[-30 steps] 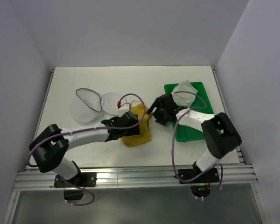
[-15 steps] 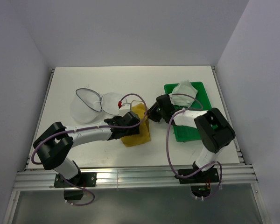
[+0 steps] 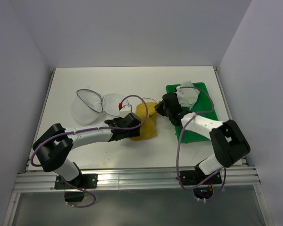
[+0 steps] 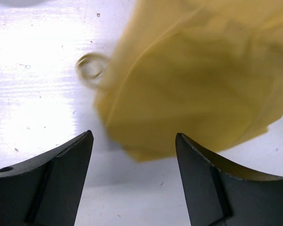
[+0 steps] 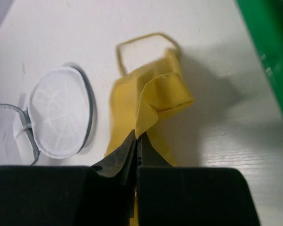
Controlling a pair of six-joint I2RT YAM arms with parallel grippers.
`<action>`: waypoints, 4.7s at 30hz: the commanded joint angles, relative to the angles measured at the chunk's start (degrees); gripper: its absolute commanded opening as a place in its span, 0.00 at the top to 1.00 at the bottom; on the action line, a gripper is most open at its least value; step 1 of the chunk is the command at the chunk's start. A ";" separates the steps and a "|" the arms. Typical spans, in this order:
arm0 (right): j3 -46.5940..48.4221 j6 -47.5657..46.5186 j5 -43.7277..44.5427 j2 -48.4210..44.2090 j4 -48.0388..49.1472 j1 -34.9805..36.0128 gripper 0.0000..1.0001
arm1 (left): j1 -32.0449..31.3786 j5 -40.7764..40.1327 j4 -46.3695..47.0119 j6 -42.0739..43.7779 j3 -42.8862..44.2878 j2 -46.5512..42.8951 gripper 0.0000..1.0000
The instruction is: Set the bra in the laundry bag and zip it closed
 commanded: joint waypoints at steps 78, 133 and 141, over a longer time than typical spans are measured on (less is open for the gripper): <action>-2.21 -23.31 -22.00 6.67 12.35 -1.35 0.30 | 0.23 -1.35 -14.09 4.99 10.46 9.30 0.29; -14.78 -28.77 0.49 -22.32 4.45 2.69 0.92 | 8.23 7.79 -7.40 13.87 30.06 20.21 0.32; -14.52 -30.61 9.90 -24.35 3.48 5.85 0.92 | 8.75 7.80 -8.37 11.23 23.22 10.19 0.27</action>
